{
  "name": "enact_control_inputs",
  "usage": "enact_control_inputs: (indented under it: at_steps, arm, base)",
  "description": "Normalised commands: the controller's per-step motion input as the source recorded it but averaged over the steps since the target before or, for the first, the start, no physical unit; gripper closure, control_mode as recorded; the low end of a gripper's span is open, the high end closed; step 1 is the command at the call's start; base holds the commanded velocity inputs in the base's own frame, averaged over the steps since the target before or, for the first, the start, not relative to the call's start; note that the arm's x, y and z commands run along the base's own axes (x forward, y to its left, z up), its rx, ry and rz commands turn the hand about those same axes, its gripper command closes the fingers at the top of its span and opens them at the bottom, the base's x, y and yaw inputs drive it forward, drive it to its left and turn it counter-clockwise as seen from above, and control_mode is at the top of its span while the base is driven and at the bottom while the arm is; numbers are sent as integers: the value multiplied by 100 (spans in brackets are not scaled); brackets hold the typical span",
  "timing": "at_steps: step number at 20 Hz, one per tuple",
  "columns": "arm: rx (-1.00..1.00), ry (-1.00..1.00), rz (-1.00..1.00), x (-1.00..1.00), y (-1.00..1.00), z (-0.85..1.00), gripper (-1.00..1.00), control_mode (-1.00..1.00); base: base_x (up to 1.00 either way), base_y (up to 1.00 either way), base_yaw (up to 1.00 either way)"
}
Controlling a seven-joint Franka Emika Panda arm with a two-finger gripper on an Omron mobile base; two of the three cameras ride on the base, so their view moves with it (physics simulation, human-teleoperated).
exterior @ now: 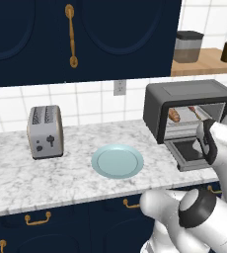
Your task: Pick up the kebab skewer and baguette bread, and place them inside the toaster oven. Close the toaster oven door and start by setting the timer.
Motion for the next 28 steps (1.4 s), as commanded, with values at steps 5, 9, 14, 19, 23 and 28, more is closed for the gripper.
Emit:
enact_control_inputs:
  at_steps: [5, 9, 14, 19, 23, 28]
  arm:
    - [-12, -13, 29, -12, 42, -52, -100, -100]
    - [-5, -11, 18, 24, 18, -43, -100, -100]
    - [-15, -9, 14, 38, 27, -68, -100, -100]
    - [-15, -9, 12, 64, 7, -49, -100, -100]
    - [-13, -3, 13, 23, -5, -22, -100, -100]
    - [-9, 0, 10, 8, -2, -25, -100, -100]
  base:
    - [0, 0, 0]
    - [0, 0, 0]
    - [0, 0, 0]
    - [0, 0, 0]
    - [0, 0, 0]
    - [0, 0, 0]
